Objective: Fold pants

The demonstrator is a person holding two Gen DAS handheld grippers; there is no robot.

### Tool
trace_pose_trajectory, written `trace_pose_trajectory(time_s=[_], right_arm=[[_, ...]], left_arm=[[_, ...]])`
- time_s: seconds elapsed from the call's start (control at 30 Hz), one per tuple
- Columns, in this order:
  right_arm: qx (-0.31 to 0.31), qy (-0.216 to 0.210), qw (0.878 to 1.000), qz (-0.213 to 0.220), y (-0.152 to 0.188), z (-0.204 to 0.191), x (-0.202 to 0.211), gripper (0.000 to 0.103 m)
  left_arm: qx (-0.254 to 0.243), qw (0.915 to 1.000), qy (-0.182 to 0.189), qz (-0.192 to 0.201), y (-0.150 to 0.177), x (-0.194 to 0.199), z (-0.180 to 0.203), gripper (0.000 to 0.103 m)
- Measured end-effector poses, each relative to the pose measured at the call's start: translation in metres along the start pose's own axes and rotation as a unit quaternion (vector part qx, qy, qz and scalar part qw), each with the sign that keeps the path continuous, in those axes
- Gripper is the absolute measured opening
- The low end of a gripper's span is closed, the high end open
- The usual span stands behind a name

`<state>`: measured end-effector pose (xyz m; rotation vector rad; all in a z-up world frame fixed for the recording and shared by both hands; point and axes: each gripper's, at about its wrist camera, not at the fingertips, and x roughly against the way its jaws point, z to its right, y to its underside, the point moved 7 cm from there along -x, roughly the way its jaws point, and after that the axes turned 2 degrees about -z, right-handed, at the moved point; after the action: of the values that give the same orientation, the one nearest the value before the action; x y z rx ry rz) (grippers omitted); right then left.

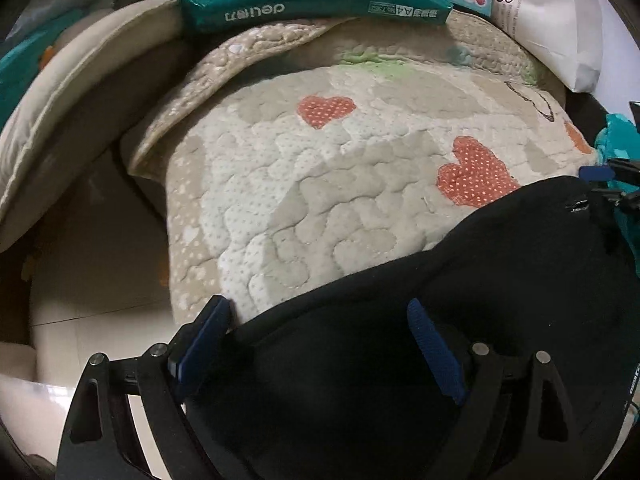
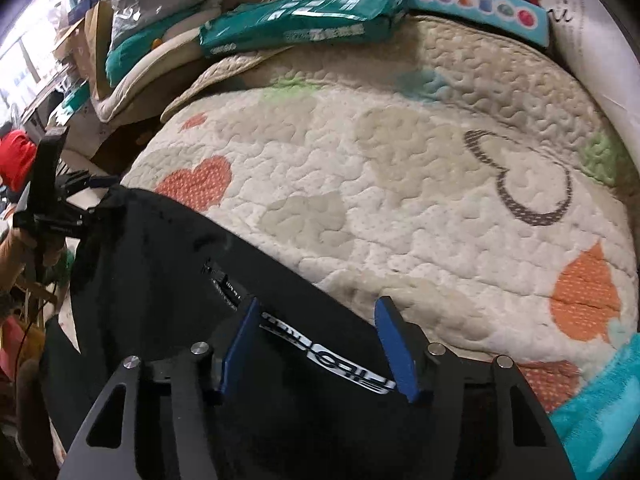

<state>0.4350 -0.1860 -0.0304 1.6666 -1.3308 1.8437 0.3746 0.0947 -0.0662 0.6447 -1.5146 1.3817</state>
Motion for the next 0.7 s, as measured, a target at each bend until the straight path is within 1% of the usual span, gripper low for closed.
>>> trace_pose_trajectory(time_s=[0.1, 0.13, 0.17, 0.2, 0.23, 0.27, 0.3, 0.33, 0.43, 0.5, 0.7], right_arm=[[0.024, 0.018, 0.999, -0.014, 0.002, -0.006, -0.011, 0.065], [0.032, 0.027, 0.999, -0.017, 0.002, -0.008, -0.014, 0.065], [0.040, 0.031, 0.999, -0.020, 0.002, -0.010, -0.015, 0.060], [0.042, 0.023, 0.999, -0.025, 0.003, -0.013, -0.014, 0.037], [0.041, 0.016, 0.999, -0.028, 0.003, -0.016, -0.014, 0.021], [0.041, 0.022, 0.999, -0.026, 0.003, -0.017, -0.010, 0.017], [0.042, 0.024, 0.998, -0.026, 0.004, -0.018, -0.009, 0.013], [0.040, 0.025, 0.999, -0.026, 0.005, -0.018, -0.006, 0.012], [0.035, 0.029, 0.999, -0.018, 0.008, -0.022, 0.004, 0.010], [0.033, 0.035, 0.999, -0.013, 0.010, -0.029, 0.012, 0.009], [0.038, 0.060, 0.997, -0.002, 0.021, -0.048, 0.040, 0.009]], left_arm=[[0.009, 0.9999, 0.005, 0.001, 0.002, 0.000, -0.001, 0.090], [0.016, 0.9998, 0.013, 0.001, 0.003, 0.000, -0.001, 0.082], [0.019, 0.9997, 0.015, 0.004, 0.004, 0.002, -0.001, 0.079], [0.018, 0.9998, 0.009, 0.009, 0.006, 0.006, -0.001, 0.067], [0.018, 0.9997, 0.009, 0.012, 0.006, 0.009, 0.000, 0.041], [0.021, 0.9995, 0.020, 0.014, 0.006, 0.012, 0.000, 0.032], [0.026, 0.9994, 0.020, 0.014, 0.004, 0.018, -0.001, 0.009], [0.025, 0.9993, 0.024, 0.013, 0.003, 0.021, 0.001, 0.006], [0.002, 0.9998, -0.007, 0.021, 0.003, 0.032, 0.012, 0.006], [-0.001, 0.9994, -0.017, 0.031, 0.004, 0.041, 0.017, 0.006], [0.032, 0.9960, -0.025, 0.079, 0.008, 0.088, 0.022, 0.006]])
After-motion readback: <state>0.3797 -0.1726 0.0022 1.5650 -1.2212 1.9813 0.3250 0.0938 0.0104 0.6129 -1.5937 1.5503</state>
